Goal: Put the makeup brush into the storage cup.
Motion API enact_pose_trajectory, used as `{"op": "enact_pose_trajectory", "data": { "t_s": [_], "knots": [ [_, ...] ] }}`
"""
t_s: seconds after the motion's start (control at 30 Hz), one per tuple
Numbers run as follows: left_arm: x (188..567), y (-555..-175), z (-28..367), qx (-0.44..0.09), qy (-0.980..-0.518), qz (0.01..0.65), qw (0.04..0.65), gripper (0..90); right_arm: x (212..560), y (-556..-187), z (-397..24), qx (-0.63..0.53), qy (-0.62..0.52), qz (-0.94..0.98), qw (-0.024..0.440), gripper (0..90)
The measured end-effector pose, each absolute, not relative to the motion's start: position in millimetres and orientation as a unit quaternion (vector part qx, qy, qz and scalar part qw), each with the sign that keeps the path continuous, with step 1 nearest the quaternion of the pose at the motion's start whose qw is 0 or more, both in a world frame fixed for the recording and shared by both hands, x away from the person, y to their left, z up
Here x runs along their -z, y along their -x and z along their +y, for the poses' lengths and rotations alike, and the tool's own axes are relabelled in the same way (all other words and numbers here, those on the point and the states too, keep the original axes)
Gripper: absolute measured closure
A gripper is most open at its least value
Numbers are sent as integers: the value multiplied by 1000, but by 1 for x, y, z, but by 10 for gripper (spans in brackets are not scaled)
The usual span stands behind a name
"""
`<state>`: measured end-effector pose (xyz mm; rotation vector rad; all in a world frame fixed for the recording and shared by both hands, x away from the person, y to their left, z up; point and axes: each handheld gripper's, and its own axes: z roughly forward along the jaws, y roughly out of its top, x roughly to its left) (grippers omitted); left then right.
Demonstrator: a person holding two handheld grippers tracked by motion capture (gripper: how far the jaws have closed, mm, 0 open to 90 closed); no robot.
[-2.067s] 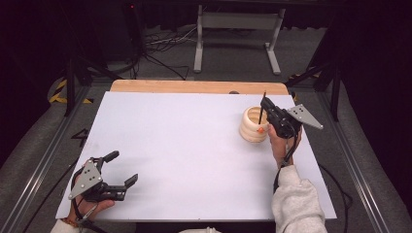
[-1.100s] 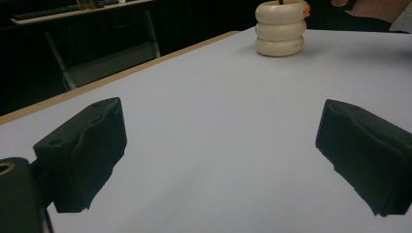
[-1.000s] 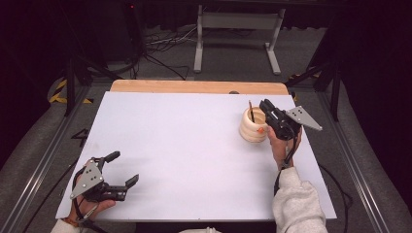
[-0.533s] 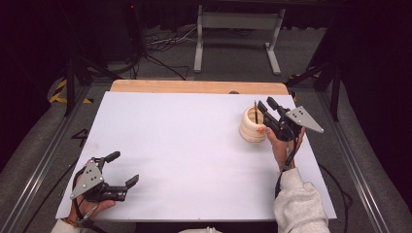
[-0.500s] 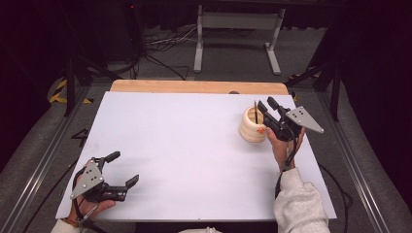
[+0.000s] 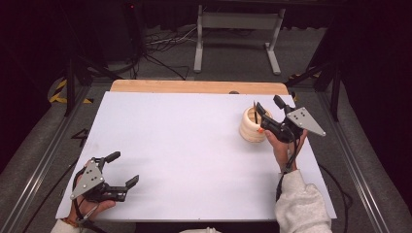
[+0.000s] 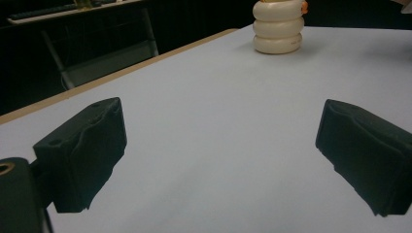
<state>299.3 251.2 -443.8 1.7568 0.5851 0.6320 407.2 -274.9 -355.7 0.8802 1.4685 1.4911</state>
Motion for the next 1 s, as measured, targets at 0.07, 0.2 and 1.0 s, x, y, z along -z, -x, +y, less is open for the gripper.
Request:
{"op": "enact_pose_trajectory", "data": {
  "t_s": [0.07, 0.2, 1.0],
  "knots": [
    [444, -299, 251, -269, -743, 249, 560, 51, 355, -406, -274, -593, -349, 588, 425, 267],
    [444, -299, 251, -270, -744, 249, 558, 52, 352, -403, -270, -583, -346, 587, 443, 153],
    [444, -300, 251, -269, -748, 249, 553, 50, 351, -389, -273, -570, -348, 582, 464, 43]
  ]
}}
